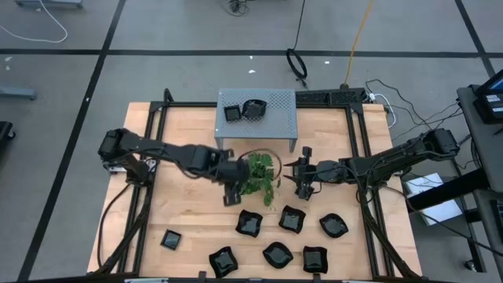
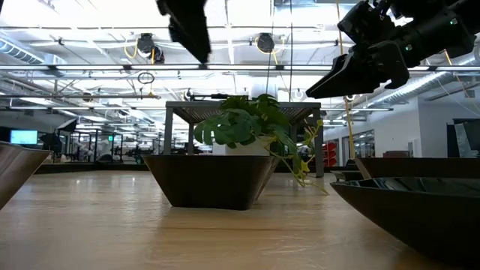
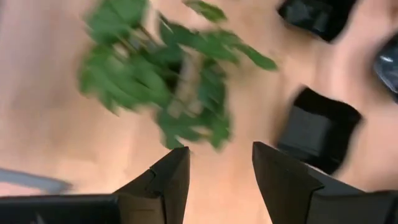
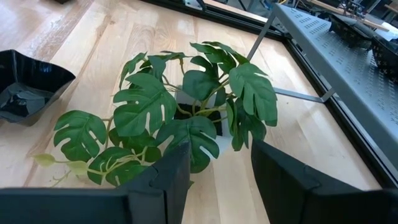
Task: Pick & Place Mini shaped plates
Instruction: Stack the black square plate on top of the other black square plate on the shelf
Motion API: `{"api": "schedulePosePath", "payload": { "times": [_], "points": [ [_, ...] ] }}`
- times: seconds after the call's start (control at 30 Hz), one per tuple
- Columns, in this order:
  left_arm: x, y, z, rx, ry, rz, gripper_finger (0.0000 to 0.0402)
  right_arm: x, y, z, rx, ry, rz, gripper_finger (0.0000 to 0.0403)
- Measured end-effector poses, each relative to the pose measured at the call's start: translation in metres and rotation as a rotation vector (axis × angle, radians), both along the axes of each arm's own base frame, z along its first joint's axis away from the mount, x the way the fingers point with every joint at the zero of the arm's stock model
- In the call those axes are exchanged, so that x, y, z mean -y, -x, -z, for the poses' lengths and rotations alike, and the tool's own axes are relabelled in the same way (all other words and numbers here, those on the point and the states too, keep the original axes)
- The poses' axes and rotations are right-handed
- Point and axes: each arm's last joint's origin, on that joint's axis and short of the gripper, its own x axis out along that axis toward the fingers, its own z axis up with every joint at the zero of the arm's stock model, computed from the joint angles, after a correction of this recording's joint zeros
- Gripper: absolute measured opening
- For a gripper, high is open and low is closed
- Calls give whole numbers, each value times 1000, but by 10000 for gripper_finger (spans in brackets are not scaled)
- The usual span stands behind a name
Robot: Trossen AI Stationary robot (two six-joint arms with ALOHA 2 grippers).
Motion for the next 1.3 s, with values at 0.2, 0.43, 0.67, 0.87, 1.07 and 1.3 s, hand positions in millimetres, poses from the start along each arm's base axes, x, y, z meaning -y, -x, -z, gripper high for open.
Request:
{"api": "schedulePosePath", "payload": {
  "times": [0.2, 0.43, 0.67, 0.87, 1.07, 1.3],
  "points": [
    [45, 15, 8, -48, 59, 20, 179, 0, 0, 0, 0, 0, 0, 157],
    [82, 31, 31, -84, 86, 141, 179, 0, 0, 0, 3, -6, 2, 157],
    [104, 56, 66, -198, 55, 293, 179, -1, 0, 0, 17, -111, 3, 157],
    [117, 95, 97, -525, 256, 23, 179, -3, 0, 0, 38, -318, 22, 157],
    [121, 120, 123, -653, 302, -476, 179, -3, 0, 0, 39, -325, 26, 157],
    [131, 139, 133, -681, 297, -819, 179, -3, 0, 0, 39, -324, 27, 157]
  ]
}}
